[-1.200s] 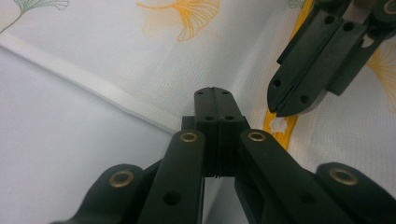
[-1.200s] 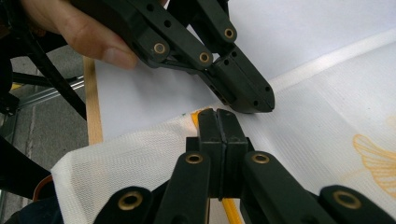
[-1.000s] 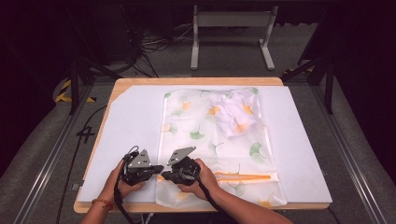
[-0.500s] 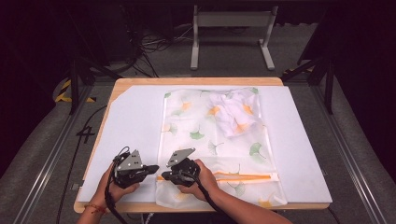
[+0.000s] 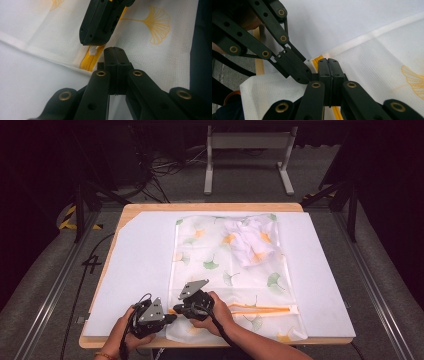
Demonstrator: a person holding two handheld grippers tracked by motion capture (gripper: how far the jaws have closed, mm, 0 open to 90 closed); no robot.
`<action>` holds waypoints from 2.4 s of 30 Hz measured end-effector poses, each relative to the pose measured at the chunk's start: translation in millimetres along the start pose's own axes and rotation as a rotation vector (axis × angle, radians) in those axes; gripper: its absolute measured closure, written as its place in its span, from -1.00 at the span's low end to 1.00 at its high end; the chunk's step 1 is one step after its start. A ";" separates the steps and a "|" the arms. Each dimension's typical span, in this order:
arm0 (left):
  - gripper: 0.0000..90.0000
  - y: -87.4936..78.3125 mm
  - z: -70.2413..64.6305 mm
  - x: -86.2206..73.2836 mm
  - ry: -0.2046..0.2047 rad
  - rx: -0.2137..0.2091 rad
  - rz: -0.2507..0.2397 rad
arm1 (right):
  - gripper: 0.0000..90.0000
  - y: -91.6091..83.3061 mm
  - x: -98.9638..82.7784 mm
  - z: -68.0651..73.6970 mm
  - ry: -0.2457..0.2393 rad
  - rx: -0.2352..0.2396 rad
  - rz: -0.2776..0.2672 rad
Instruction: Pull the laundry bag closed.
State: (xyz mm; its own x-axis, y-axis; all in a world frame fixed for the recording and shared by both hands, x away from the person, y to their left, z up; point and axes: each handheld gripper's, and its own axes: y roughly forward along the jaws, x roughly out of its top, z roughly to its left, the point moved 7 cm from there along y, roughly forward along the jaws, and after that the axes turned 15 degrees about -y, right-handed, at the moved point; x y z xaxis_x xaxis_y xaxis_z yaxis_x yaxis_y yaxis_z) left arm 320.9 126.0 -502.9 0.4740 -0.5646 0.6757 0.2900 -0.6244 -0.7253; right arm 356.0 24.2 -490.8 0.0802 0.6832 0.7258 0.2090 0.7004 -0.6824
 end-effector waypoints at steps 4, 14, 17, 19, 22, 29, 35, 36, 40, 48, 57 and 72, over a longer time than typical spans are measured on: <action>1.00 0.4 -0.9 -0.8 0.003 0.007 -0.008 | 1.00 -1.0 -0.6 0.0 0.001 -0.004 -0.001; 1.00 0.7 -0.4 -2.2 -0.009 -0.002 -0.027 | 1.00 -5.7 -2.6 0.5 -0.010 0.002 0.014; 1.00 0.5 -0.2 -2.7 -0.015 -0.001 -0.028 | 1.00 -7.5 -3.4 0.2 -0.008 0.004 0.019; 1.00 0.7 -0.1 -2.6 -0.016 -0.003 -0.032 | 1.00 -7.8 -4.0 0.4 -0.006 0.004 0.023; 1.00 0.4 0.4 -3.0 -0.019 -0.002 -0.032 | 1.00 -8.3 -4.8 0.2 -0.007 0.002 0.028; 1.00 0.4 0.8 -2.9 -0.019 -0.005 -0.033 | 1.00 -15.1 -9.9 -2.7 -0.011 0.002 0.056; 1.00 0.4 1.1 -3.1 -0.023 -0.012 -0.034 | 1.00 -20.8 -16.2 -4.3 -0.002 0.000 0.069; 1.00 0.4 1.2 -3.0 -0.022 -0.013 -0.033 | 1.00 -24.3 -18.6 -4.7 -0.001 -0.005 0.069; 1.00 0.3 1.7 -2.9 -0.027 -0.015 -0.031 | 1.00 -32.2 -24.6 -6.5 0.000 -0.013 0.081; 1.00 0.4 1.2 -2.7 -0.026 -0.012 -0.030 | 1.00 -47.6 -32.7 -10.3 0.016 -0.022 0.080; 1.00 0.4 1.9 -2.8 -0.030 -0.023 -0.033 | 1.00 -61.8 -43.4 -14.6 0.034 -0.040 0.073; 1.00 0.3 2.7 -3.0 -0.039 -0.027 -0.035 | 1.00 -85.7 -62.5 -23.7 0.059 -0.076 0.074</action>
State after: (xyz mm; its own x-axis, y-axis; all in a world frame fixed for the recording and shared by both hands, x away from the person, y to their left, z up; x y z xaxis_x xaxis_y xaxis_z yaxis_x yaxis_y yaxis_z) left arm 321.8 128.9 -505.5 0.4958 -0.5210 0.6948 0.2848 -0.6582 -0.6969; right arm 356.1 -83.5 -475.7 0.1547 0.7173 0.6793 0.2732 0.6298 -0.7272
